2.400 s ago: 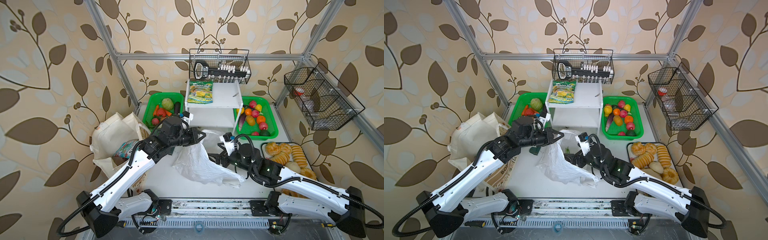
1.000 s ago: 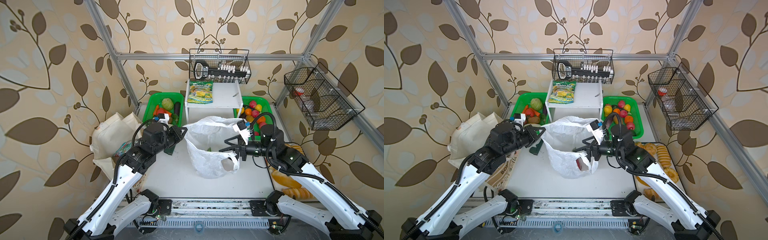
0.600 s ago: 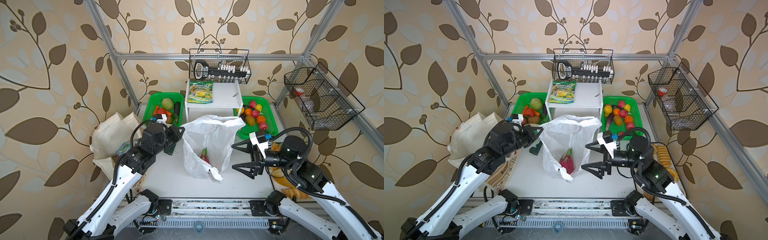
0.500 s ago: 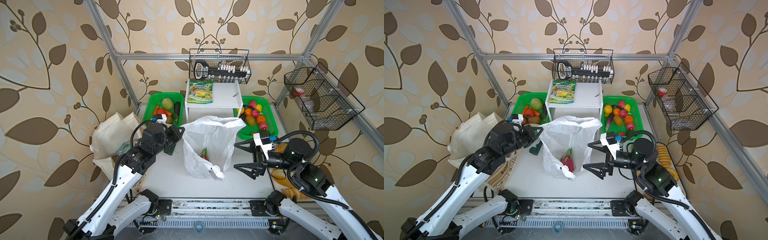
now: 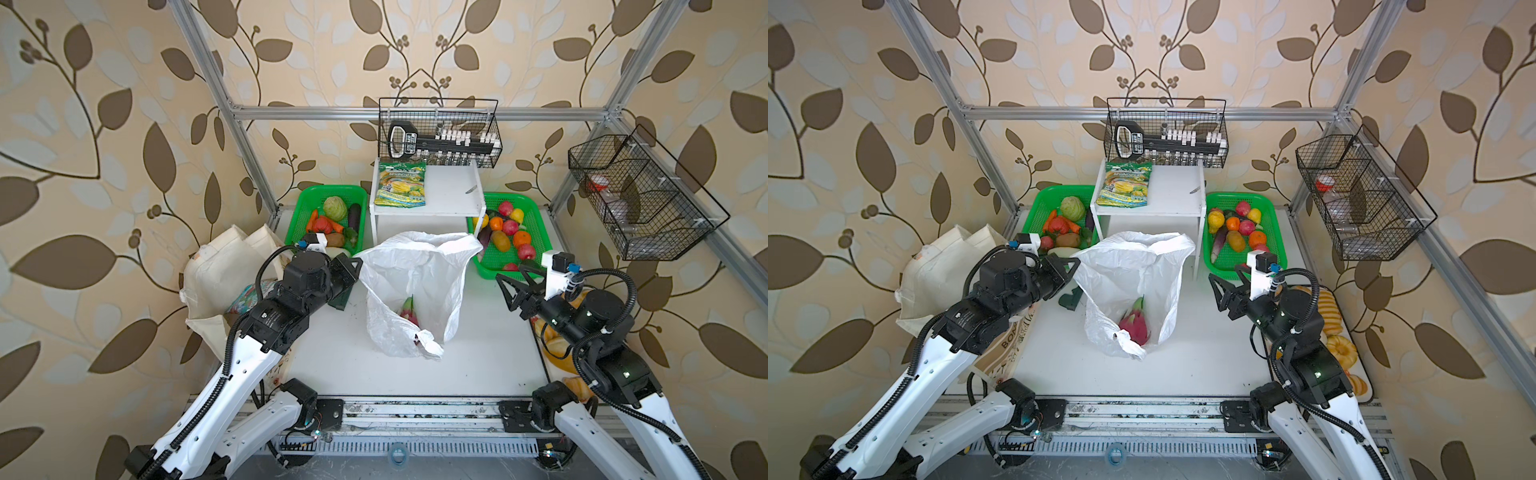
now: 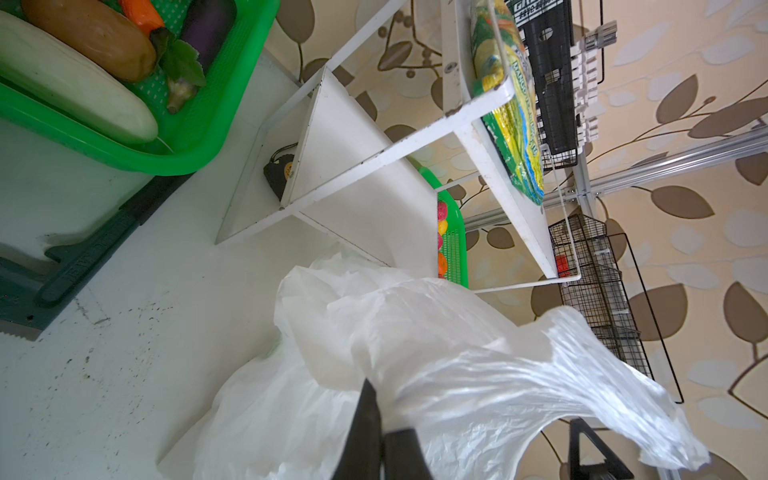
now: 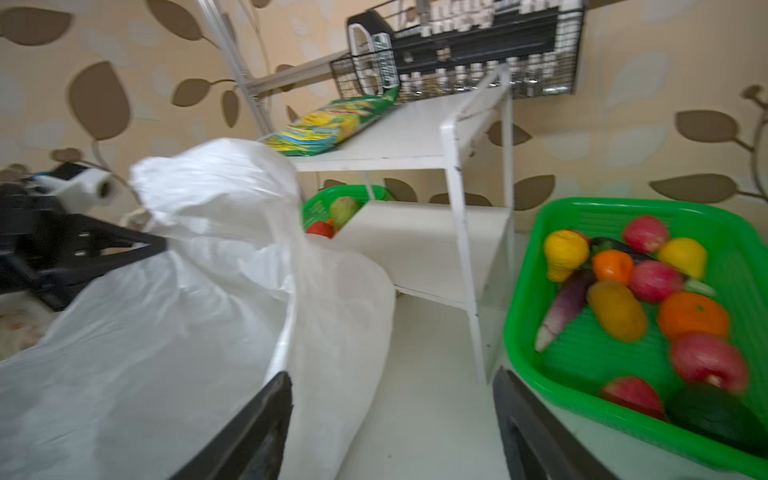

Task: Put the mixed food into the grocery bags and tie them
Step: 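Reach the right gripper to the yellow mango in the green basket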

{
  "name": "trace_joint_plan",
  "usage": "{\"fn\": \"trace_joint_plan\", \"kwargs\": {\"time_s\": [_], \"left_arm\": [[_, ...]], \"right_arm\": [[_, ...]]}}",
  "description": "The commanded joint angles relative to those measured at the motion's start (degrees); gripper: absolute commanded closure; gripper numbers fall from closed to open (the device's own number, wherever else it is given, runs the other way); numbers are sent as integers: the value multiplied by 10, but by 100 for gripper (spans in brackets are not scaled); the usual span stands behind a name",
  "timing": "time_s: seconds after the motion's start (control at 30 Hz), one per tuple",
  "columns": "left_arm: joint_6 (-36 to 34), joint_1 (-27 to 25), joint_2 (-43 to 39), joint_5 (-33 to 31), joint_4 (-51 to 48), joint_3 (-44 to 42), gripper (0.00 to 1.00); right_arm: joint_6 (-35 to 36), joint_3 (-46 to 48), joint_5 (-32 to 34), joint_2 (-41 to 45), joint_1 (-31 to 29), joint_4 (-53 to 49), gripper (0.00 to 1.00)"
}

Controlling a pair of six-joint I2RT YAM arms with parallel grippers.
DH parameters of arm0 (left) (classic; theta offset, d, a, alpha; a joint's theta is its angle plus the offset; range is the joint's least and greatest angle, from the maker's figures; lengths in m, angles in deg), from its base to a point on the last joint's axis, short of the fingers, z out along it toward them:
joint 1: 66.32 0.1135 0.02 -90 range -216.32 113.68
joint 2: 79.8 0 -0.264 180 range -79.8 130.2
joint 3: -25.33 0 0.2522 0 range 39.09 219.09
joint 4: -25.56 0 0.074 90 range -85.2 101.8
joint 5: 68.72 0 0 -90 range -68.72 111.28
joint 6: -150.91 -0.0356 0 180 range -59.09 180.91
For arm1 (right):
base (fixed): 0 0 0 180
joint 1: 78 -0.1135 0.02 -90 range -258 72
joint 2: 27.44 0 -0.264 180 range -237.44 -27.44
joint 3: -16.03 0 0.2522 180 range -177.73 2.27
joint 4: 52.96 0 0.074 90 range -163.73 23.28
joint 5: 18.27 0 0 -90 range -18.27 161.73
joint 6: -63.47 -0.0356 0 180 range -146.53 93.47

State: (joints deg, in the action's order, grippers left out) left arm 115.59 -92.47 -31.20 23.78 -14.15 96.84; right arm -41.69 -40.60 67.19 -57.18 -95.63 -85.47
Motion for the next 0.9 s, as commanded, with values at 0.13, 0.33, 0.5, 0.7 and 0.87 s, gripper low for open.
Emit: {"fn": "trace_joint_plan", "kwargs": {"time_s": [0.13, 0.33, 0.5, 0.7, 0.87], "left_arm": [[-3, 7, -10, -7, 11, -4, 100], [-8, 8, -8, 12, 16, -4, 100], [-11, 8, -5, 23, 13, -1, 100], [-14, 9, 5, 34, 17, 6, 100], [-14, 8, 9, 40, 15, 8, 100]], "right_arm": [[-68, -3, 48, -192, 121, 0, 33], [-68, -70, 20, -412, 154, 103, 36], [-114, -216, -10, -576, 152, 100, 33], [-147, -392, 48, -749, 133, 69, 22], [-149, -498, 69, -840, 137, 63, 20]]}}
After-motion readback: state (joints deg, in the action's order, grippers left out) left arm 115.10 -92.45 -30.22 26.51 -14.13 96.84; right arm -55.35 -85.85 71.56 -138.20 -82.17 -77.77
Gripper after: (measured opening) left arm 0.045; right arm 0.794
